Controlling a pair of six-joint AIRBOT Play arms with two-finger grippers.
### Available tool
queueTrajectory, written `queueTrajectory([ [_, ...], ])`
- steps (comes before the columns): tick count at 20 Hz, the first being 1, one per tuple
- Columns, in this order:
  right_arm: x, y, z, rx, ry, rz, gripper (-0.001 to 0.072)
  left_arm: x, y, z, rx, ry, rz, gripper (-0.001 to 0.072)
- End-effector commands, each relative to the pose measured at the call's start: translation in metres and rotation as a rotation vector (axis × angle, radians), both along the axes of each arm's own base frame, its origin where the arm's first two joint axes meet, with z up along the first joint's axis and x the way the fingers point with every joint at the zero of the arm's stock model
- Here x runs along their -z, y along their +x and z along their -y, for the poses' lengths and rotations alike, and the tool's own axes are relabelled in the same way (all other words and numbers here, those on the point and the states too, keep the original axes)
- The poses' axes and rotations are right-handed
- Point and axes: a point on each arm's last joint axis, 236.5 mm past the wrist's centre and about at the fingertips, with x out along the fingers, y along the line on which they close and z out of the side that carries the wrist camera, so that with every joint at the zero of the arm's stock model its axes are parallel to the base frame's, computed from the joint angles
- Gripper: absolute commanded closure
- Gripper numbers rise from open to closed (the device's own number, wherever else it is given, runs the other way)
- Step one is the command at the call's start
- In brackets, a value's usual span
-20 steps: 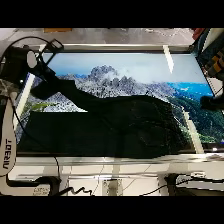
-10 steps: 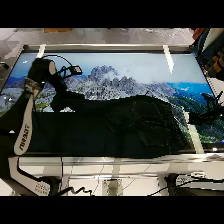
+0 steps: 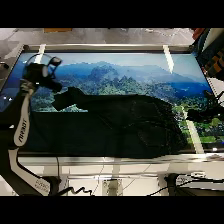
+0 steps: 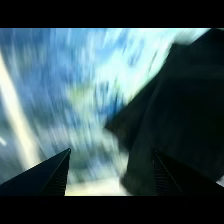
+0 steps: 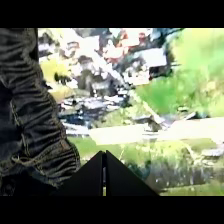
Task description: Fold the clothes and pants, and hang the long-sleeved shirts on hangers.
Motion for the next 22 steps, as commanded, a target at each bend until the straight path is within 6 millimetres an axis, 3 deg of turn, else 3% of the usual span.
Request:
queueTrajectory([
  [1, -0.001, 0.009, 0.006, 0.015, -0.025, 0.037, 0.0673, 0.027, -0.049, -0.003, -0.231, -0.417, -0.195, 0.0158],
  [3, -0.002, 0.013, 0.01, 0.021, -0.037, 0.053, 0.0673, 0.03, -0.055, -0.001, -0.317, -0.649, -0.215, 0.0067],
  [5, -0.002, 0.013, 0.01, 0.022, -0.038, 0.054, 0.0673, 0.036, -0.059, -0.007, -0.377, -0.76, -0.225, 0.0059],
  [8, -0.002, 0.013, 0.01, 0.022, -0.038, 0.055, 0.0673, 0.053, -0.068, -0.006, -0.402, -0.781, -0.268, 0.0059],
  [14, -0.002, 0.013, 0.01, 0.024, -0.037, 0.055, 0.0673, 0.077, -0.078, 0.042, -0.293, -0.762, -0.36, 0.006],
  [18, -0.002, 0.013, 0.01, 0.025, -0.037, 0.054, 0.0673, 0.08, -0.055, 0.047, -0.279, -0.734, -0.271, 0.0068],
  [19, -0.002, 0.013, 0.01, 0.025, -0.037, 0.054, 0.0673, 0.08, -0.049, 0.045, -0.283, -0.73, -0.243, 0.015],
  [22, -0.002, 0.013, 0.01, 0.026, -0.037, 0.055, 0.0673, 0.074, -0.038, 0.043, -0.284, -0.731, -0.19, 0.0604],
])
